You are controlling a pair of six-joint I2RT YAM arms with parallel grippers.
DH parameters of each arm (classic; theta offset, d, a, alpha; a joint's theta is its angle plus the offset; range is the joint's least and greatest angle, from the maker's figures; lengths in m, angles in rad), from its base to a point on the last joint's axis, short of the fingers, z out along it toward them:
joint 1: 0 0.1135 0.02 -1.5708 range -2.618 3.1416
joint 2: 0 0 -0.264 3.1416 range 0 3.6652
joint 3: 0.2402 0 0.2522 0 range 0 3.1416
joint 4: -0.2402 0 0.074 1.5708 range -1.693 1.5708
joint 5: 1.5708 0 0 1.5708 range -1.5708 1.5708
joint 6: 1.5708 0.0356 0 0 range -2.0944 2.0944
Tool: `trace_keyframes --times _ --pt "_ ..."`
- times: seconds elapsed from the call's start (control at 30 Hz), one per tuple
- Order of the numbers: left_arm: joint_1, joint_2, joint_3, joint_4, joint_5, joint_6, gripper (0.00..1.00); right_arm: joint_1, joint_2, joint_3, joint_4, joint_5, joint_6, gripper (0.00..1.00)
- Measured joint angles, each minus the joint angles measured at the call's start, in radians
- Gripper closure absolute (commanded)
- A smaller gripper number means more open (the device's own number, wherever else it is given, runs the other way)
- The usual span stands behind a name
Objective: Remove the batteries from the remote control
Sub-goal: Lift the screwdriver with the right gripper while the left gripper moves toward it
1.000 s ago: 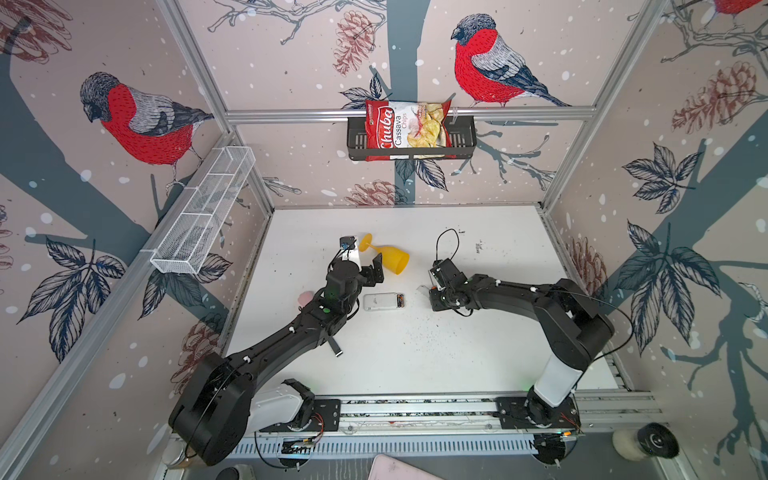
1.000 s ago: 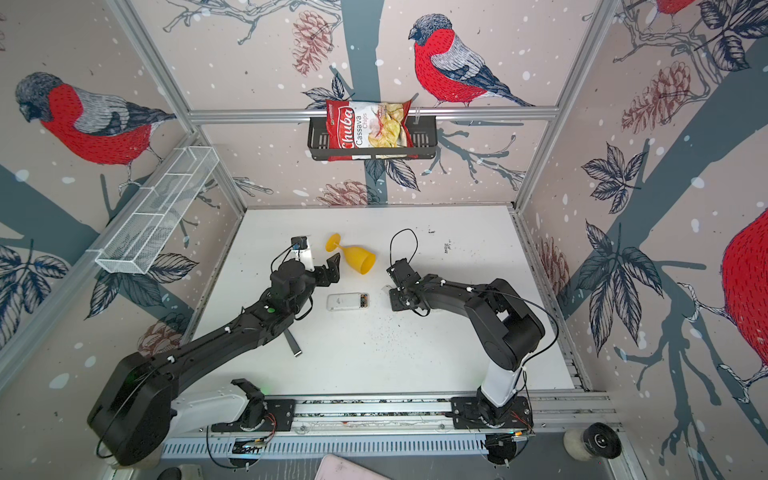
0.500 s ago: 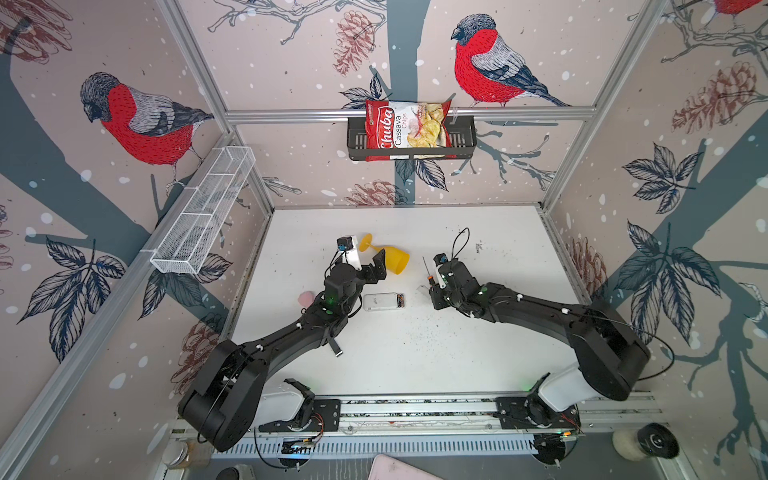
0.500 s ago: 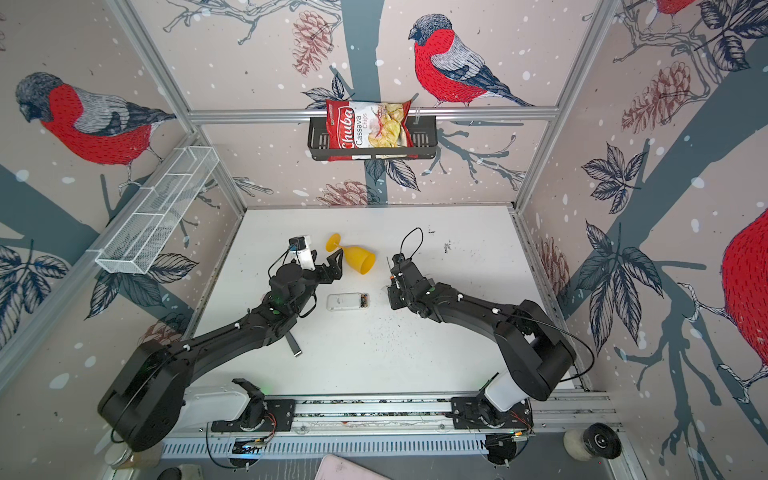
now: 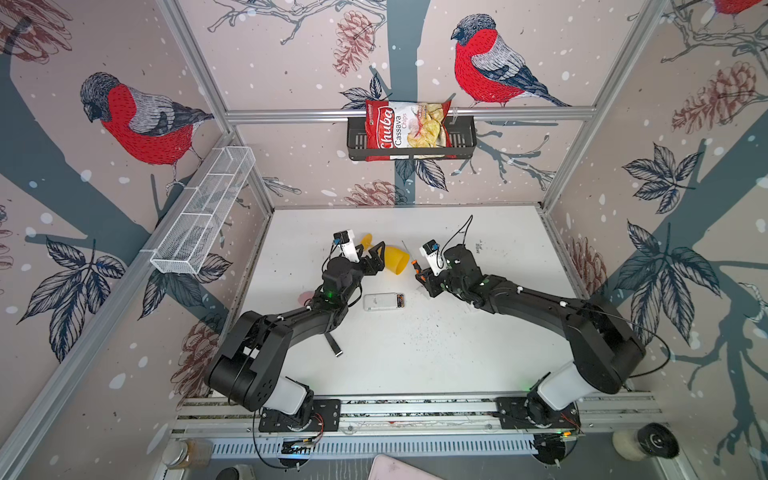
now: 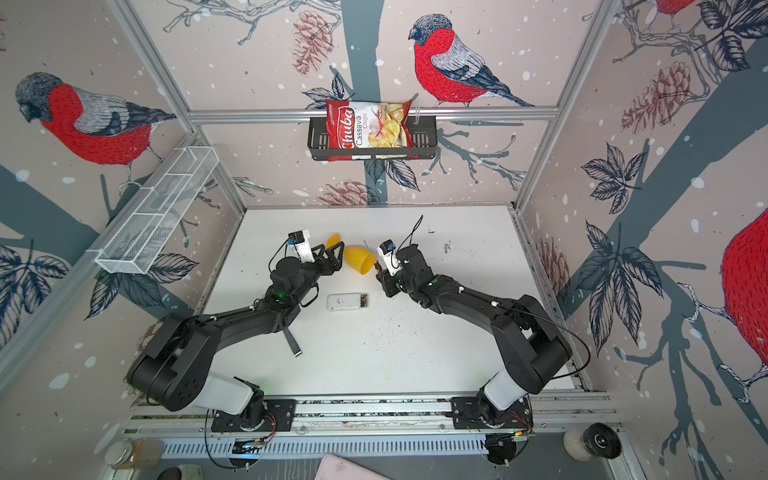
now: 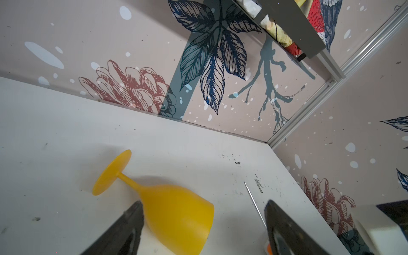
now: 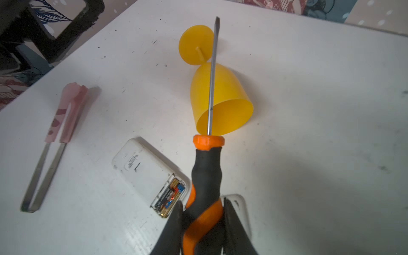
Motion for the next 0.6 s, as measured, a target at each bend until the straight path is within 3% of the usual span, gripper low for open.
trace_keyframes --times 0.33,0.6 --pt "0.0 0.083 0.029 0.089 0.08 -0.071 0.24 0.043 0.022 -0.006 0.102 0.137 -0.07 1.0" --pt "-0.009 0.105 0.029 0.12 0.128 -0.111 0.24 0.074 0.039 -0.005 0.148 0.156 -0.09 0.99"
